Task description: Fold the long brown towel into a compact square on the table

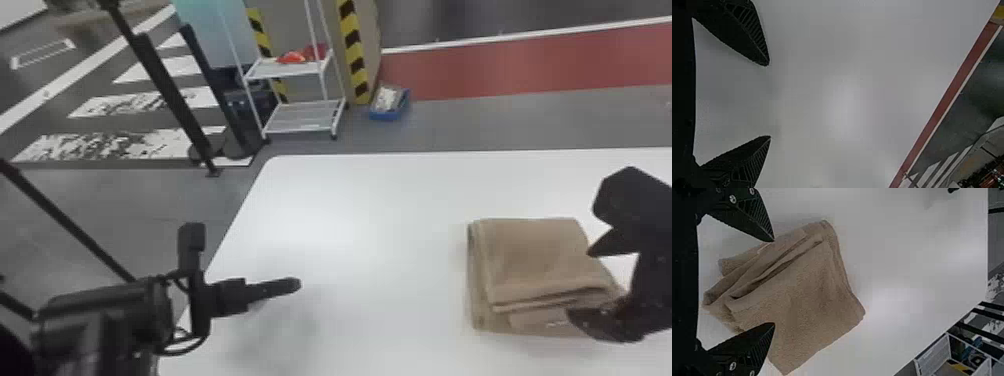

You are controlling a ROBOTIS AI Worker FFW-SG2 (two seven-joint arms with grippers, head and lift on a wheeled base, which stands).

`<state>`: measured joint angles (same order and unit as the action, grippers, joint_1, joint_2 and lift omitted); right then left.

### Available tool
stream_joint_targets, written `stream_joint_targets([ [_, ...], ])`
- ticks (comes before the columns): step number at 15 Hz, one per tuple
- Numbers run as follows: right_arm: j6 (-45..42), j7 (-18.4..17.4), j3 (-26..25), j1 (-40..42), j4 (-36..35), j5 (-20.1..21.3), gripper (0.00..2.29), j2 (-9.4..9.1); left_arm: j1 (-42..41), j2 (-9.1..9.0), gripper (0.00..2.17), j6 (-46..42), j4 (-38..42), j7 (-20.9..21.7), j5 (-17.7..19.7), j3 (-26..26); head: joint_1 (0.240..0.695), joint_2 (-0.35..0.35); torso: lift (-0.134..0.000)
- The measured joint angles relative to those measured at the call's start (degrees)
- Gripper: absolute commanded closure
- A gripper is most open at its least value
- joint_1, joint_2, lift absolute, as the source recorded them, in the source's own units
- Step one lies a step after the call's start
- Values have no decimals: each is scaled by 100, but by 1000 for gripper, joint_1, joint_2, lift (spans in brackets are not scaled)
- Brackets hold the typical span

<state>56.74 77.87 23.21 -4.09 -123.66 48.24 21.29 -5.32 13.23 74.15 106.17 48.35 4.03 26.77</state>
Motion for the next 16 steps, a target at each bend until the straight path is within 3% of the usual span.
stream_joint_targets([
  [4, -4, 0, 594, -568, 322, -183, 151, 735, -49, -348, 90, -1, 295, -160, 1, 98, 695, 245, -124],
  [9, 29, 0, 1651, -1555, 699, -413, 157, 1147, -209, -614, 90, 60, 714, -265, -6, 215, 695, 243, -124],
  [16, 105, 0, 2343, -2012, 682, -694, 178, 1620, -350, -781, 90, 373, 1223, -283, -68, 218, 695, 223, -124],
])
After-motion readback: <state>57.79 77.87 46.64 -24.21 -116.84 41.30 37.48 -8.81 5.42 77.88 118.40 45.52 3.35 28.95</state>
